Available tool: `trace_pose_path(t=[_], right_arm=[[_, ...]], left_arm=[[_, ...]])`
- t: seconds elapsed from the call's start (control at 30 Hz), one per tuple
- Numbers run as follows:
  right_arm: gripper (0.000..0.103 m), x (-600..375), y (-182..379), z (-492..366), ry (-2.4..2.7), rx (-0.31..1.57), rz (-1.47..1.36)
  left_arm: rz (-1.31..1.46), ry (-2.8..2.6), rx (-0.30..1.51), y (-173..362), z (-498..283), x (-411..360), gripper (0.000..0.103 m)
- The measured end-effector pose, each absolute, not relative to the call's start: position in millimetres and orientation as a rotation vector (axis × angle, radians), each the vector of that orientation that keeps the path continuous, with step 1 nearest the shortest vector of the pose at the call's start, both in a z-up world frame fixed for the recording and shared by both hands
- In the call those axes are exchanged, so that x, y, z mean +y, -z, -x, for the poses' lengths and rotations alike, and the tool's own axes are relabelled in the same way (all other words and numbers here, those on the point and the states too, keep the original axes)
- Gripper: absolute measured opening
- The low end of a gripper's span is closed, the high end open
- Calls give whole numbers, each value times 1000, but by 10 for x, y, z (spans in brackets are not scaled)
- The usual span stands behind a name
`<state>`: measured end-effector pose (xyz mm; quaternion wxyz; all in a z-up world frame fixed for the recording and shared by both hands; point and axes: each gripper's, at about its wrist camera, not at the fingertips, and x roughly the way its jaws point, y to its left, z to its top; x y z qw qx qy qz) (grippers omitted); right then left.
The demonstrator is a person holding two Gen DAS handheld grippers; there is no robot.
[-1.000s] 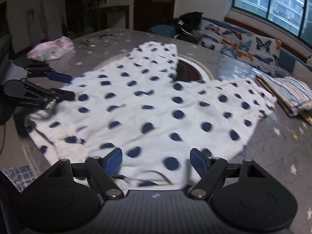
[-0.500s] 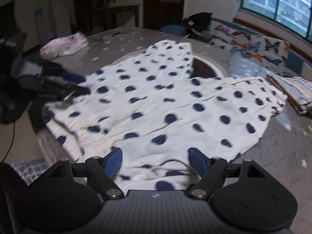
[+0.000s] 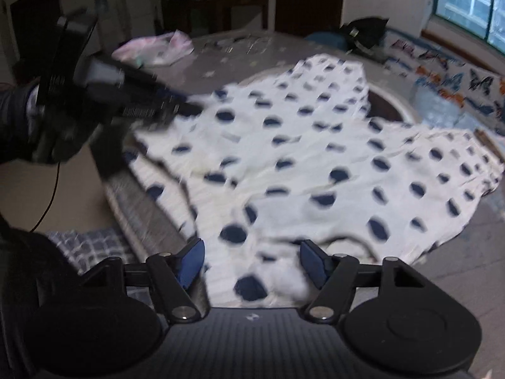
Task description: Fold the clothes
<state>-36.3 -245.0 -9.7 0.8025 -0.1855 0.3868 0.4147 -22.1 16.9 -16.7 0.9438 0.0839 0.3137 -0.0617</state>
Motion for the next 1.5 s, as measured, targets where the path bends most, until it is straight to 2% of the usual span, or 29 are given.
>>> trace_pose_path(t=[0.27, 0.47, 0.53, 0.73, 1.03, 1.23, 1.37, 1.5], right_arm=[[67, -2375, 66, 474, -975, 850, 417], [67, -2455, -136, 433, -1007, 838, 353], [67, -2513, -225, 366, -1004, 832, 310], [67, -2652, -340, 83, -906, 796, 255], [55, -2774, 29, -60, -789, 882, 283], [53, -2811, -104, 17, -800, 846, 282], [43, -2790, -87, -3, -807, 862, 278], [43, -2799, -34, 25, -802, 868, 286]], left_arm=[[-179, 116, 668, 141, 333, 300, 8], [-168, 153, 653, -15, 354, 389, 22], [-180, 150, 632, -88, 350, 389, 33], [-205, 158, 592, -170, 223, 321, 34], [-238, 189, 639, 29, -21, 182, 33], [-236, 251, 622, -56, 96, 25, 32], [-235, 292, 610, -113, 173, -80, 32], [-232, 394, 603, -149, 309, -298, 32]])
